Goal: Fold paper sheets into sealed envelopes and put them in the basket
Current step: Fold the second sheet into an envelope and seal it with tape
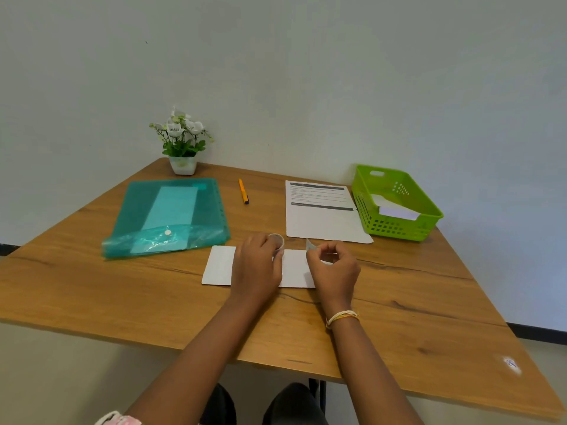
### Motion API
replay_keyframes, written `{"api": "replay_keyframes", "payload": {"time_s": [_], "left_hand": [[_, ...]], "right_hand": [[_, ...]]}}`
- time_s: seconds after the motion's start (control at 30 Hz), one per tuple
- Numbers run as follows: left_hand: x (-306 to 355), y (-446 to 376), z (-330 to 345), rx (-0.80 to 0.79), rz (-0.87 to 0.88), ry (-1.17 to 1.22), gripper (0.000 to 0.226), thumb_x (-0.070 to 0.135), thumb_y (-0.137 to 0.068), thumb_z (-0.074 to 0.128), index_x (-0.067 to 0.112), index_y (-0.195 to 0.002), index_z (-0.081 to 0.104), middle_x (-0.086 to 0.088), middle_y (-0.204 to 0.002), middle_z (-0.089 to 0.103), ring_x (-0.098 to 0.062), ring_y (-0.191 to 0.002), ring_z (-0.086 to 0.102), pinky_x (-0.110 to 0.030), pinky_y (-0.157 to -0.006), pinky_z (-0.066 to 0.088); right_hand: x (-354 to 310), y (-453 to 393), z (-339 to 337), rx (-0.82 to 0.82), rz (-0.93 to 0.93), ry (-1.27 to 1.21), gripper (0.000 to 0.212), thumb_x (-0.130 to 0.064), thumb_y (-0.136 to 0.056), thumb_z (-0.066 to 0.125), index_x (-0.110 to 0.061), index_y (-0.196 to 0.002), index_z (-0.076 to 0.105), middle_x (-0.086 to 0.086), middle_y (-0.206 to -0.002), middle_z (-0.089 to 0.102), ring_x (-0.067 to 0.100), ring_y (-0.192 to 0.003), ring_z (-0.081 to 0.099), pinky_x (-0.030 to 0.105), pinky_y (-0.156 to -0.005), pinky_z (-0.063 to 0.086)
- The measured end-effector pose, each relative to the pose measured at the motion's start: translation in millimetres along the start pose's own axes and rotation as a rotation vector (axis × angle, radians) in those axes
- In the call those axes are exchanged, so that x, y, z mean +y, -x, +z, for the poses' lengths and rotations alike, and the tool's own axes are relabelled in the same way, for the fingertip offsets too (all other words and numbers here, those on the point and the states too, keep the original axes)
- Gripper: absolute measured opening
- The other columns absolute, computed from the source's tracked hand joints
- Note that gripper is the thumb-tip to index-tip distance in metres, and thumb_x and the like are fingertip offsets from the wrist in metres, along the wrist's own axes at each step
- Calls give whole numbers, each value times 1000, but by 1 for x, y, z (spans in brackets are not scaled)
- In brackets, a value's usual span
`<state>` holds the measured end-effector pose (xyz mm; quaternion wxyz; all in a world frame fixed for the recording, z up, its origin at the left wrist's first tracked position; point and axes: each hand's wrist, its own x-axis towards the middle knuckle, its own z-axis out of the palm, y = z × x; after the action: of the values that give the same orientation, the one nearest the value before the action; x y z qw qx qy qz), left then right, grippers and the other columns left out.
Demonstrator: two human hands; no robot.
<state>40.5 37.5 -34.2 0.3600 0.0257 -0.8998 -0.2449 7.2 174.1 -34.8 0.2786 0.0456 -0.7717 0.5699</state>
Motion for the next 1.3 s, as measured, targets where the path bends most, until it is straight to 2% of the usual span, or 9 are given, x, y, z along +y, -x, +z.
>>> {"api": "replay_keyframes", "payload": {"time_s": [0.17,0.5,0.57,0.63,0.77,0.83,0.9,1.07,1.3], "left_hand": [[-12,-45,8,-203,121,-281,10,18,-90,61,16,-89,71,-2,-83,66,-17,-81,55,-39,-106,35],[-20,-74,24,-388,182,-434,18,21,-95,52,21,-83,67,1,-87,65,-18,-93,57,-47,-115,16],[-14,-65,22,-275,201,-303,16,20,-93,58,15,-94,73,-3,-98,69,-20,-98,59,-45,-110,26],[0,-51,19,-167,115,-60,18,18,-92,61,9,-101,73,-7,-101,71,-20,-92,62,-33,-89,45],[29,-34,13,-202,-548,602,29,30,-95,56,7,-92,73,-7,-74,71,-12,-51,61,-22,-45,47],[33,-35,9,-346,-936,927,31,33,-96,55,6,-92,70,-8,-68,71,-14,-42,59,-21,-38,44],[30,-36,3,-518,-1098,1144,29,37,-95,56,10,-94,66,-7,-68,71,-14,-47,60,-19,-40,45],[18,-36,0,-645,-1002,1353,36,41,-95,53,12,-99,74,-12,-87,69,-16,-57,63,-22,-47,52],[9,-30,5,-579,-993,1398,35,38,-90,61,9,-75,71,-12,-72,65,-22,-59,66,-28,-51,56]], "right_hand": [[4,-1,1,-11,-4,8,10,-21,-71,69,-27,-70,61,-17,-72,62,-1,-75,60,19,-60,50],[6,-5,3,-2,49,11,13,-19,-72,70,-27,-69,60,-12,-69,62,6,-64,58,24,-55,51],[5,-5,3,-3,38,3,12,-19,-73,69,-27,-70,60,-13,-70,62,6,-65,58,23,-54,50],[4,-5,1,-2,12,-16,11,-20,-73,68,-27,-71,61,-12,-69,61,7,-62,56,21,-53,48],[0,-7,-1,-44,33,-116,15,-12,-74,67,-26,-72,61,-6,-64,60,10,-58,55,31,-52,51],[-2,-6,-3,-108,39,-157,19,-8,-76,67,-26,-75,62,-4,-66,61,19,-62,60,39,-54,57],[-4,-5,-4,-159,20,-184,21,-6,-78,66,-27,-77,62,-5,-70,62,16,-63,62,35,-54,57],[-7,-5,-6,-207,-59,-178,20,-7,-80,66,-26,-78,62,-9,-75,64,11,-66,62,23,-56,53],[-4,-5,-5,-229,-77,-174,17,-7,-82,67,-24,-81,63,-6,-75,65,17,-68,64,32,-59,56]]}}
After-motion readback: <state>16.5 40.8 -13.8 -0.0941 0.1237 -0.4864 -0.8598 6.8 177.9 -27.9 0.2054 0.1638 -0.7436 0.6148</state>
